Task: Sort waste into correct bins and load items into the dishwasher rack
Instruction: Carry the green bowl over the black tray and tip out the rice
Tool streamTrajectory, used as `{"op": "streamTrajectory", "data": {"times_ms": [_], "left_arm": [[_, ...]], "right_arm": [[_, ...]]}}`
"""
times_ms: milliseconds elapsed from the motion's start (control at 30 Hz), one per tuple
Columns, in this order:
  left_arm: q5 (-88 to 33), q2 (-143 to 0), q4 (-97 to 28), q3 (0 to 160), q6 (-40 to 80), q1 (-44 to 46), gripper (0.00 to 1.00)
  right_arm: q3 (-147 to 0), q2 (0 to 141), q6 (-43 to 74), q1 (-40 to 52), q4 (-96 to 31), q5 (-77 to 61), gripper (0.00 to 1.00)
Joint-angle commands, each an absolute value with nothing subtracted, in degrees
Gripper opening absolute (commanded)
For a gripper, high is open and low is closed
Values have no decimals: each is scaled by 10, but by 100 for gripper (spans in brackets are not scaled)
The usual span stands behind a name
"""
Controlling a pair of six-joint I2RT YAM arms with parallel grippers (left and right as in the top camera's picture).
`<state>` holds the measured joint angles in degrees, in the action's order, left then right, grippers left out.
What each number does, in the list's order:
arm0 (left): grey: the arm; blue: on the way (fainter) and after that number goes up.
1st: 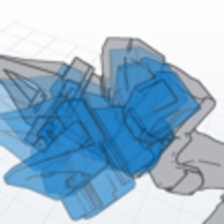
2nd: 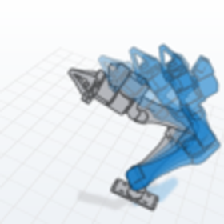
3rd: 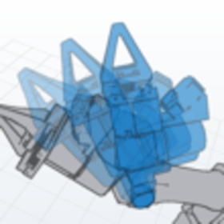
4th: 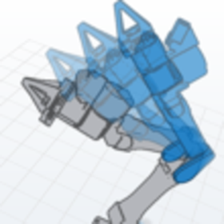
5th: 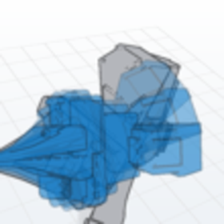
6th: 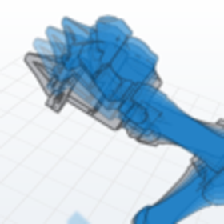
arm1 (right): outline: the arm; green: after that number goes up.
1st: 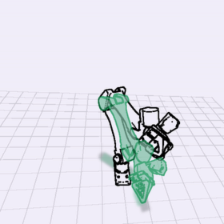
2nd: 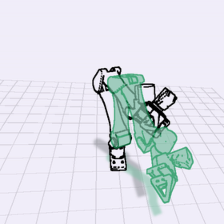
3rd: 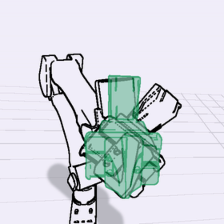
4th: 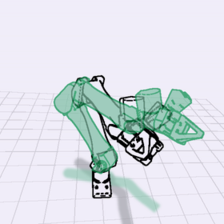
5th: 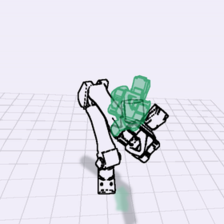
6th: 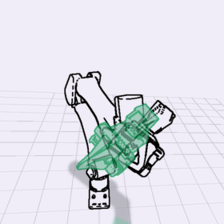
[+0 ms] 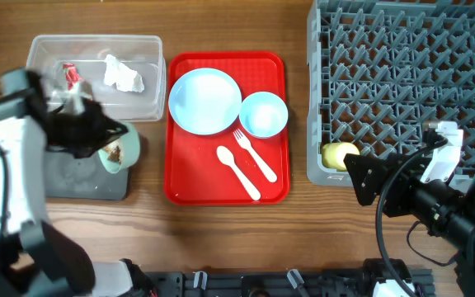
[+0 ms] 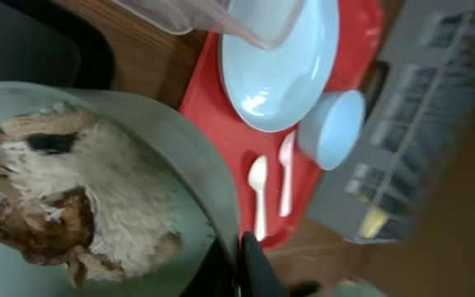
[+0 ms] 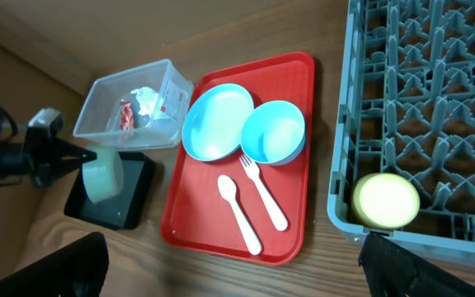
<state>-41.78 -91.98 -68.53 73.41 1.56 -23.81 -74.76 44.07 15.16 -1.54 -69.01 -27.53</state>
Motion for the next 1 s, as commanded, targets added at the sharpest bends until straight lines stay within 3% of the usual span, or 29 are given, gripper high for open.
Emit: {"op": "streamTrajectory", "data": {"times_ms": [0,267,400,467,700,767,867,967], "left_arm": [[-632,-985,-689,707,-119,-324,4],[-736,-1051,-715,705,-176,-427,4],[-745,-1051,-715,705,-206,-430,4],[-755,-1056,-705,705,-149,-430,4],[-789,-1055,-719,705,-203,-430,4],[-776,-1057,-719,705,-153,-431,4],[-797,-1053,-729,705,-210,-431,4],[-798,-1054,-716,705,-161,-434,4]], "right_arm": [[-751,441,156,-13,-688,-267,100],[-751,441,157,-13,-689,-268,100],[-751,441,157,-13,-689,-268,100],[-751,441,157,-13,-689,-268,100],[-751,441,167,-13,-696,-268,100],[-751,441,167,-13,-695,-268,100],[-751,441,167,-13,-695,-268,100],[-751,441,167,-13,-695,-268,100]]}}
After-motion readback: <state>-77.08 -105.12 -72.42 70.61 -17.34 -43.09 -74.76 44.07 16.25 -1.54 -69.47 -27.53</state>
